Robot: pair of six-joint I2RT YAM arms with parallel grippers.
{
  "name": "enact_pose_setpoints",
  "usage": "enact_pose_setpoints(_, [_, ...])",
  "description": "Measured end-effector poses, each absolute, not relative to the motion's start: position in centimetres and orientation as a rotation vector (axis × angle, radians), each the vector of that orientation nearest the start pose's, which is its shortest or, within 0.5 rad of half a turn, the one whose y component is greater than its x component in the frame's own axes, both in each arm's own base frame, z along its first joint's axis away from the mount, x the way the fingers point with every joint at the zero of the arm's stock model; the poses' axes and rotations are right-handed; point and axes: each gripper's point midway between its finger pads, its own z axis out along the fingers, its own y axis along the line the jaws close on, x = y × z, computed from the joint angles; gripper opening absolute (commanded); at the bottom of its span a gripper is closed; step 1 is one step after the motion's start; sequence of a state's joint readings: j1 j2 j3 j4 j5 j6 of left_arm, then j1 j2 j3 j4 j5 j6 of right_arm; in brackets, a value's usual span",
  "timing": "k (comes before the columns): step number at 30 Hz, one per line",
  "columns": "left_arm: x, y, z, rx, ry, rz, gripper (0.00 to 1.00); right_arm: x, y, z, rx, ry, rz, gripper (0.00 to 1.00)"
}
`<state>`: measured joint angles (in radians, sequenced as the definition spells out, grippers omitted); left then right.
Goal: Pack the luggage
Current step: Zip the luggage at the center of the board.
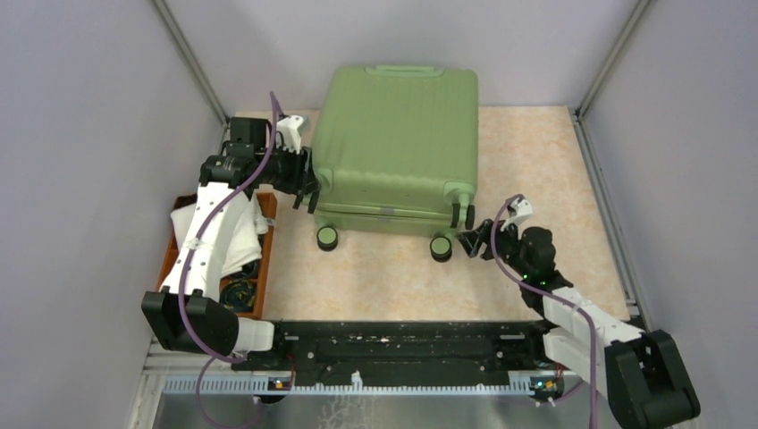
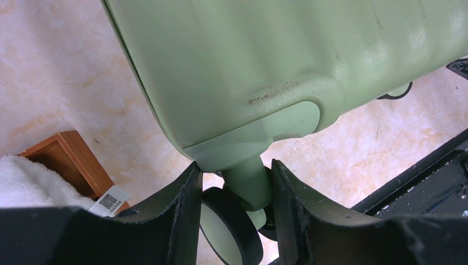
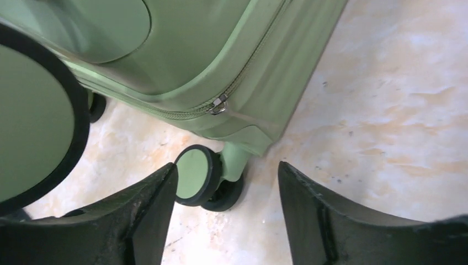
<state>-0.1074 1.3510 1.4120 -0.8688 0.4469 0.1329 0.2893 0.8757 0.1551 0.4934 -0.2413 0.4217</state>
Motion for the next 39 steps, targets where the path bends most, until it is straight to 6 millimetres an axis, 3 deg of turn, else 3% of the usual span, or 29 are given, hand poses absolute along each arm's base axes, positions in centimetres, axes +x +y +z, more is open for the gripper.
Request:
enact_pose_setpoints(3, [32.6,-10.6,24.8,0.489,2.285,-0.517,0.0,27.3,15.2,10.1,-0.106,1.903,0.77,0.58])
enact_pose_setpoints(7, [32.6,-10.6,24.8,0.489,2.285,-0.514,0.0,28.6,16.2,11.3,-0.195,1.9,0.78,0.53])
enact_pose_setpoints(9, [32.6,-10.6,24.8,0.489,2.286,-0.514,0.0,29.2,16.3,12.0,-0.224,1.882,0.767,0.52])
enact_pose_setpoints(17, [32.6,-10.6,24.8,0.489,2.286,-0.513,0.0,29.7,15.8,11.8,-0.266,1.871,0.709,0.48])
enact_pose_setpoints(28, [32.9,-10.6,24.3,0.488,2.301,-0.515,0.0,30.0,15.7,10.5,-0.249,1.881,0.765,0.14])
enact_pose_setpoints(30, [32.9,-10.6,24.1,0.486,2.308,-0.511,0.0,29.9,14.7,9.7,-0.169,1.899,0.736,0.2])
enact_pose_setpoints(34, [33.0,-10.6,24.3,0.487,2.308,-0.509,0.0,28.4,13.2,8.5,-0.055,1.936,0.698,0.54])
enact_pose_setpoints(39, [33.1,-10.5,24.4,0.485,2.311,-0.504,0.0,28.3,11.7,11.0,-0.008,1.854,0.634,0.66])
